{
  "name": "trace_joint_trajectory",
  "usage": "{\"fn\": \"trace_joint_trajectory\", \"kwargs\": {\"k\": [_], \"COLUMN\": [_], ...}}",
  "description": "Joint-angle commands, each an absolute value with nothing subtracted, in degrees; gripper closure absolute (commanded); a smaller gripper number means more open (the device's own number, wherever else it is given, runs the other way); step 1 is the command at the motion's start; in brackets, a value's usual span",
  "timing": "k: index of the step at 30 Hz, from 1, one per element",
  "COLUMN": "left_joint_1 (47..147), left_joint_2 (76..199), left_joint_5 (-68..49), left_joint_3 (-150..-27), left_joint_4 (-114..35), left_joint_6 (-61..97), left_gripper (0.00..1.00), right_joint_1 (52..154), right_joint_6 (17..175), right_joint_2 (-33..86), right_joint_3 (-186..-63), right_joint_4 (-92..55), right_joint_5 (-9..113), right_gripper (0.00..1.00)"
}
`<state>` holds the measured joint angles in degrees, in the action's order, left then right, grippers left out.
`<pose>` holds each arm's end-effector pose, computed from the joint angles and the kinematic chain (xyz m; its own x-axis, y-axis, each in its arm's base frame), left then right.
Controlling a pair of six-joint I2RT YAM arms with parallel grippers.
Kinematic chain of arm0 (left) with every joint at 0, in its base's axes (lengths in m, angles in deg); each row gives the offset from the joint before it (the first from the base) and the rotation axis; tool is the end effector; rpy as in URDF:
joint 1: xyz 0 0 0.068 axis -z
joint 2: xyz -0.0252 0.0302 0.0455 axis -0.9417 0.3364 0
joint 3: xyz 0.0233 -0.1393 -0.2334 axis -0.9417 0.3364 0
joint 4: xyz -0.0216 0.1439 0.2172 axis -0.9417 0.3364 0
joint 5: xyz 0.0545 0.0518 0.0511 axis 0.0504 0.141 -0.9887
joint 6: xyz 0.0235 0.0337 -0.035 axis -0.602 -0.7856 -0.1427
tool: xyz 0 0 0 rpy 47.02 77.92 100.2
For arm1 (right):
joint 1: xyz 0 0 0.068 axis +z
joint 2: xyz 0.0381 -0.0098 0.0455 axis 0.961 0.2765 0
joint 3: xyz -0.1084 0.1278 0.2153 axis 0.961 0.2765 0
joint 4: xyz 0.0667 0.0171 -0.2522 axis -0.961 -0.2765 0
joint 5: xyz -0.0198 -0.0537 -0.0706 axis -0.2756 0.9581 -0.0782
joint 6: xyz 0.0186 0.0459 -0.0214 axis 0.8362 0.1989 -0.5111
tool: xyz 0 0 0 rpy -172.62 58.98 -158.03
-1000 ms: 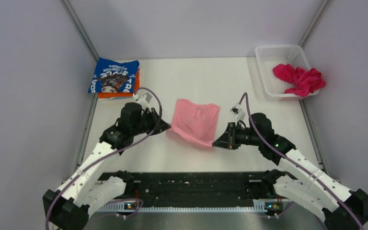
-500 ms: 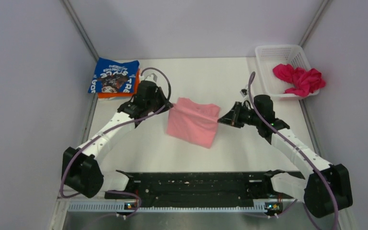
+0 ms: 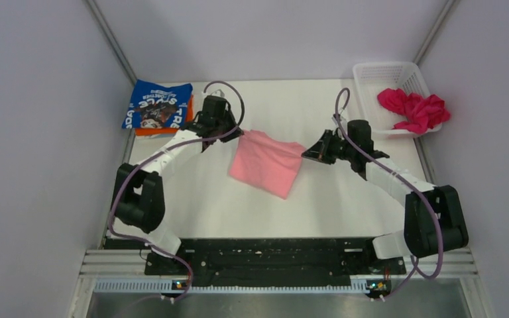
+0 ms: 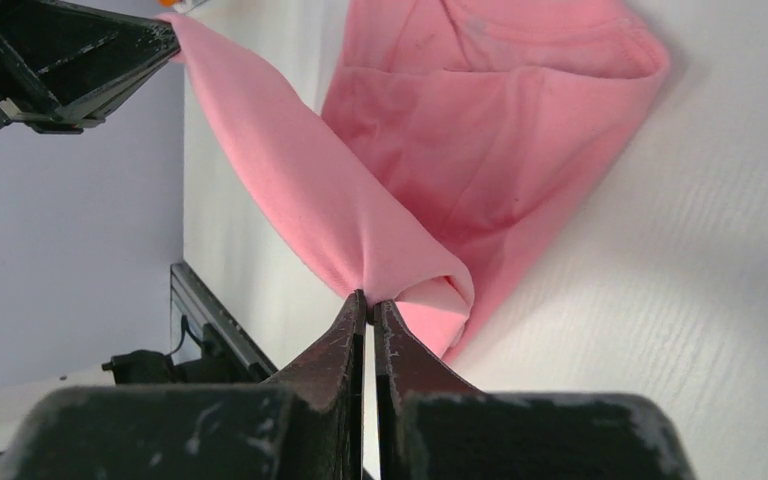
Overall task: Fold and stack the t-shirts
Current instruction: Fold the long partially folded tshirt into a neat square
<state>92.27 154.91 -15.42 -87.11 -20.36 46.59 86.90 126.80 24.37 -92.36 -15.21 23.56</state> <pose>0.3405 -0.1386 0.2717 -0.7029 -0.4140 -0.5784 -0.0707 0.8498 -0.5223 0.2787 0.0854 0.2243 -0.8199 0.3206 -0.4743 -0.2008 0.6149 0.7626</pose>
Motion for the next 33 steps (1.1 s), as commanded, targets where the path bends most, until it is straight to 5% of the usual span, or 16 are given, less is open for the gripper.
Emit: {"fn": "trace_joint_trajectory", "kwargs": {"k": [1,15,33], "left_joint_1": [91.39,90.83,90.57], "left_joint_2": [159.43,171.34,162.59], "left_joint_5": [-14.06,-13.96,-17.09], "left_joint_3": [-92.07,-102.33,-95.89], "left_joint_4": [-24.28,-19.09,-20.5], "left_joint_6": [44.93,44.6,44.6], "left_gripper": [1.0,1.0,1.0], "right_joint_1": [84.94,82.77,82.7], "right_joint_6": [125.22,125.74,125.32], "right_joint_2": [26.3,38.54,38.83], "right_joint_3": [-94.84,-98.02,-99.67], "right_joint_4": [-12.44,-5.41,-2.62], "right_joint_5": [26.73,25.58,23.2], "right_gripper": [1.0,1.0,1.0]}}
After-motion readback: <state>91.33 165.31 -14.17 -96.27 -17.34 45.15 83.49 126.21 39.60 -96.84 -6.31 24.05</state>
